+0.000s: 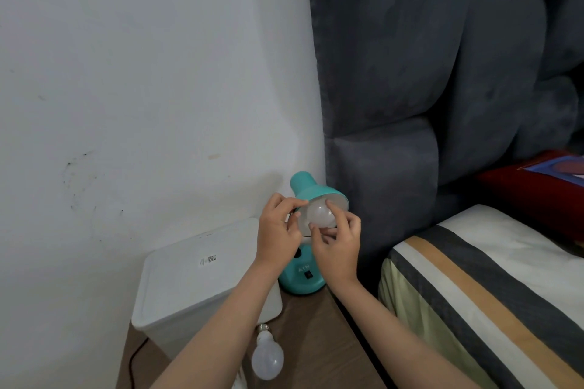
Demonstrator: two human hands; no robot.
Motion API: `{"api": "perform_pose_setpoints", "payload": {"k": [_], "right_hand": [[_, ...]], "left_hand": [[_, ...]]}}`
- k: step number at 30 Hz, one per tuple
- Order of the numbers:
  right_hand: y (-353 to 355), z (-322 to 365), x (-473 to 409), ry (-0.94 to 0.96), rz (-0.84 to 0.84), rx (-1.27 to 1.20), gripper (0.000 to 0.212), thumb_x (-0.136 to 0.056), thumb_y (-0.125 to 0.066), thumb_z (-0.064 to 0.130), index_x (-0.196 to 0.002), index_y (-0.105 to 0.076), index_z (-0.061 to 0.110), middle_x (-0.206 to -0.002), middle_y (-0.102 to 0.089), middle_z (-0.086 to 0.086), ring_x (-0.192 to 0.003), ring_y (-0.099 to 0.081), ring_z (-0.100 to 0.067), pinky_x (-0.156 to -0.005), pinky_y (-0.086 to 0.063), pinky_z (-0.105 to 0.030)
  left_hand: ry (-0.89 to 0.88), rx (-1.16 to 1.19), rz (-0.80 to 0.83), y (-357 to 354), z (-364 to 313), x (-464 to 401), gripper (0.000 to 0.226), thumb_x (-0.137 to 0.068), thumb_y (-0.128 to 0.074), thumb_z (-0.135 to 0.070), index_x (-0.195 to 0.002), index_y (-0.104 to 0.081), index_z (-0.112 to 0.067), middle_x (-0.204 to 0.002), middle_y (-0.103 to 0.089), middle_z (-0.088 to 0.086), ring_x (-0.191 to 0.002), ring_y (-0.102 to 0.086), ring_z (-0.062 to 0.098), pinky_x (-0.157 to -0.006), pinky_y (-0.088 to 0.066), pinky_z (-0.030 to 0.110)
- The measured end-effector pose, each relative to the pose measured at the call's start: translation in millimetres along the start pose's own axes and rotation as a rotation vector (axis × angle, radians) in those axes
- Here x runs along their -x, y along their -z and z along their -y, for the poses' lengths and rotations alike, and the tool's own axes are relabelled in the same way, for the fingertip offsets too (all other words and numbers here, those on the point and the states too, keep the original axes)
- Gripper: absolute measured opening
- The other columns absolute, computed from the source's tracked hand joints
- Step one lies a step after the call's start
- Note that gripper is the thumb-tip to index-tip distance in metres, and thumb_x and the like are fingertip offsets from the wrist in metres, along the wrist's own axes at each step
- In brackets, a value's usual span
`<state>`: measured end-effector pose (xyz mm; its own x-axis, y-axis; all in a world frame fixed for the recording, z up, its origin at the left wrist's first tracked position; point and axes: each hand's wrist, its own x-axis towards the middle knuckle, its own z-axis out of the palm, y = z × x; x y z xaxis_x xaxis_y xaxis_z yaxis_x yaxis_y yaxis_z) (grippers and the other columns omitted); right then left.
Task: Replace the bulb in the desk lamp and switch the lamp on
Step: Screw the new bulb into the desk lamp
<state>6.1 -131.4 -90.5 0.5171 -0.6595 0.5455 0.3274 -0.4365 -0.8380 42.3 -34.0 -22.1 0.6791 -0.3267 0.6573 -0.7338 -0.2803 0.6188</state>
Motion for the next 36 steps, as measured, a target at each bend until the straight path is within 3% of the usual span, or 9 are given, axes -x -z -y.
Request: {"api": "perform_pose_setpoints", "payload": {"k": [3, 6, 11, 17, 21, 25, 29, 33, 36], "right_hand": [[0.0, 3.9, 0.6, -0.046, -0.002, -0.001, 0.05, -0.078, -0.076, 0.016, -0.124, -0.057, 0.017, -0.106, -0.047, -0.005, -0.077, -0.066, -0.018, -0.072, -0.06, -0.034], [-1.6, 5.8, 2.2, -0.101, -0.014, -0.006, 0.054, -0.077, -0.076, 0.024, -0.125, -0.053, 0.018, -0.109, -0.047, -0.003, -0.079, -0.065, -0.019, -0.073, -0.06, -0.037], [-5.8, 5.7, 6.4, -0.007, -0.011, -0.001, 0.054, -0.076, -0.076, 0.013, -0.124, -0.052, 0.017, -0.118, -0.041, -0.004, -0.092, -0.062, -0.024, -0.077, -0.059, -0.03], [-4.4, 9.4, 4.4, -0.17, -0.023, -0.055, 0.047, -0.079, -0.074, 0.029, -0.118, -0.049, 0.018, -0.11, -0.06, -0.01, -0.084, -0.067, -0.015, -0.07, -0.058, -0.021], [-6.5, 9.9, 8.5, -0.089, -0.019, -0.01, 0.059, -0.076, -0.076, 0.018, -0.126, -0.045, 0.012, -0.12, -0.043, -0.001, -0.096, -0.061, -0.019, -0.08, -0.057, -0.027], [-5.0, 8.0, 7.3, -0.087, -0.016, 0.009, 0.049, -0.079, -0.074, 0.025, -0.121, -0.05, 0.019, -0.11, -0.052, -0.005, -0.085, -0.067, -0.02, -0.071, -0.06, -0.034], [-2.7, 10.1, 3.6, -0.121, -0.026, -0.008, 0.045, -0.078, -0.076, 0.026, -0.115, -0.053, 0.019, -0.107, -0.06, -0.006, -0.083, -0.068, -0.018, -0.07, -0.059, -0.023], [-3.7, 6.8, 7.6, -0.09, -0.006, 0.011, 0.054, -0.074, -0.078, 0.015, -0.121, -0.052, 0.016, -0.117, -0.045, -0.004, -0.092, -0.064, -0.022, -0.076, -0.059, -0.03], [-2.5, 6.8, 7.1, -0.137, -0.013, -0.011, 0.048, -0.077, -0.077, 0.017, -0.119, -0.054, 0.018, -0.11, -0.052, -0.005, -0.08, -0.068, -0.019, -0.071, -0.058, -0.022]], "left_hand": [[-0.003, -0.006, -0.005, 4.1, 1.1, -0.5, 0.031, -0.079, -0.057, 0.01, -0.093, -0.068, -0.016, -0.086, -0.051, -0.007, -0.085, -0.057, 0.009, -0.072, -0.051, 0.017], [-0.025, -0.014, -0.006, 7.0, 2.5, 0.7, 0.033, -0.079, -0.055, 0.011, -0.094, -0.068, -0.015, -0.086, -0.051, -0.01, -0.085, -0.057, 0.007, -0.071, -0.05, 0.016], [-0.027, -0.014, 0.005, 7.4, 2.3, 2.1, 0.032, -0.079, -0.055, 0.01, -0.094, -0.068, -0.015, -0.086, -0.052, -0.003, -0.084, -0.057, 0.008, -0.07, -0.053, 0.023], [-0.027, -0.011, -0.007, 7.8, 4.4, 3.2, 0.033, -0.079, -0.053, 0.012, -0.093, -0.067, -0.014, -0.086, -0.051, -0.003, -0.083, -0.057, 0.009, -0.067, -0.055, 0.034], [-0.027, -0.011, -0.008, 7.2, 2.7, 4.4, 0.031, -0.079, -0.054, 0.011, -0.093, -0.067, -0.014, -0.086, -0.048, -0.013, -0.084, -0.057, 0.012, -0.068, -0.056, 0.034], [-0.015, -0.011, -0.009, 5.8, 2.0, 4.7, 0.029, -0.08, -0.055, 0.009, -0.094, -0.066, -0.014, -0.086, -0.049, -0.011, -0.085, -0.057, 0.012, -0.07, -0.056, 0.033], [-0.006, -0.004, -0.022, 4.8, 4.1, 4.8, 0.03, -0.081, -0.054, 0.009, -0.094, -0.066, -0.015, -0.089, -0.052, -0.001, -0.086, -0.058, 0.014, -0.07, -0.056, 0.036], [-0.002, -0.005, -0.017, 2.5, 3.4, 7.1, 0.029, -0.081, -0.056, 0.008, -0.093, -0.066, -0.016, -0.089, -0.052, -0.001, -0.085, -0.057, 0.014, -0.071, -0.056, 0.035], [0.0, -0.002, -0.028, 2.4, 3.3, 7.4, 0.029, -0.081, -0.056, 0.008, -0.093, -0.066, -0.016, -0.088, -0.052, -0.001, -0.085, -0.057, 0.014, -0.07, -0.056, 0.036]]}}
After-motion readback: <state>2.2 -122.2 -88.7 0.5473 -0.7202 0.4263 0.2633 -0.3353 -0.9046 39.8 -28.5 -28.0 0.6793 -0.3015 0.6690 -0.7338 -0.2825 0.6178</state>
